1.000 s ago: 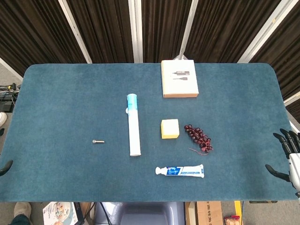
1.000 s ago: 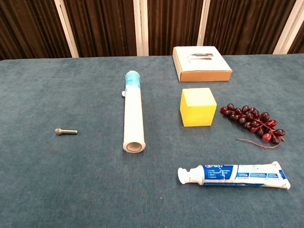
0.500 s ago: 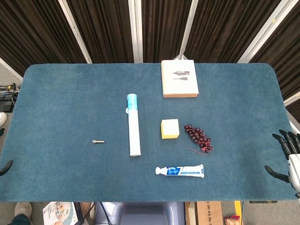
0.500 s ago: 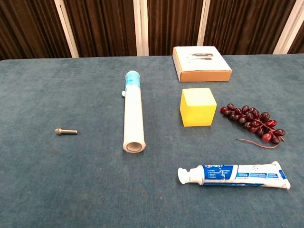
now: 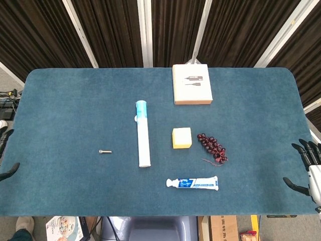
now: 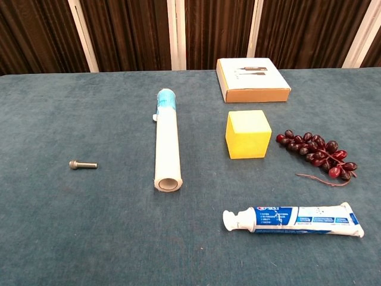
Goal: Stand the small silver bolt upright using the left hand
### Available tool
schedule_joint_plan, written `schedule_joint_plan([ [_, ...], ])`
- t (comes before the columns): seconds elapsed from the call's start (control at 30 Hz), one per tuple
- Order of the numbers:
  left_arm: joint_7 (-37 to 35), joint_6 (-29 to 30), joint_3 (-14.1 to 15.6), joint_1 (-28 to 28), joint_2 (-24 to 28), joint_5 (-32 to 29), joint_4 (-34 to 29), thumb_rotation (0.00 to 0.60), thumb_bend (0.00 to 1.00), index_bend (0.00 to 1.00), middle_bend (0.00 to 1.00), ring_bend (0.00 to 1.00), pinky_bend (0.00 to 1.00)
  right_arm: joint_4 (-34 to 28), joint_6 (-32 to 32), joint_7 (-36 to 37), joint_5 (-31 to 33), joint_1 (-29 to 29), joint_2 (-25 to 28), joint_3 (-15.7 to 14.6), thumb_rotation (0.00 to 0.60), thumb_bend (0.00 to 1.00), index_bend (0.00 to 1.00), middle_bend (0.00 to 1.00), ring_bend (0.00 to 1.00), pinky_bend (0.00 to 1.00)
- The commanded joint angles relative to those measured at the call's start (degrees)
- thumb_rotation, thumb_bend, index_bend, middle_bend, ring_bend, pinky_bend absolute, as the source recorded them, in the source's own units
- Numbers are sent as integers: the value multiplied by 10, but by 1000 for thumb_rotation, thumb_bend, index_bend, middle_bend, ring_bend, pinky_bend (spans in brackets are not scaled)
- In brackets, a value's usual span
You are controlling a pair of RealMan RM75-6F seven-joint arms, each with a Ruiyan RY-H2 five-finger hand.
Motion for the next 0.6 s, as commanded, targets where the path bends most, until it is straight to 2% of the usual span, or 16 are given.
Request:
schedule_joint_plan([
  [0.03, 49, -110, -17, -64, 19, -49, -17, 600, 369, 122, 44, 0, 0, -3, -2, -7, 1, 1, -1, 0, 600, 154, 165, 108, 62, 0],
  [0.17, 102, -216, -36, -126, 19, -138, -21, 600, 369, 154, 53, 0, 0, -5, -7, -19, 6, 2, -4, 0, 600, 154, 165, 108, 62, 0],
  [0.37, 114, -322, -57, -194, -1, -260, -15, 600, 369, 199, 63, 0, 0, -10, -12, -38, 11, 5, -10, 0, 600, 154, 164, 109, 62, 0],
  [0.5, 146, -343, -57, -227, -21, -324, -10, 600, 369, 214, 69, 0, 0, -11, -15, -48, 14, 6, -13, 0, 600, 154, 165, 108, 62, 0],
  [0.6, 184, -334, -54, -251, -41, -369, -11, 600, 370, 225, 75, 0, 0, -11, -19, -55, 17, 8, -15, 0, 600, 154, 165, 108, 62, 0],
])
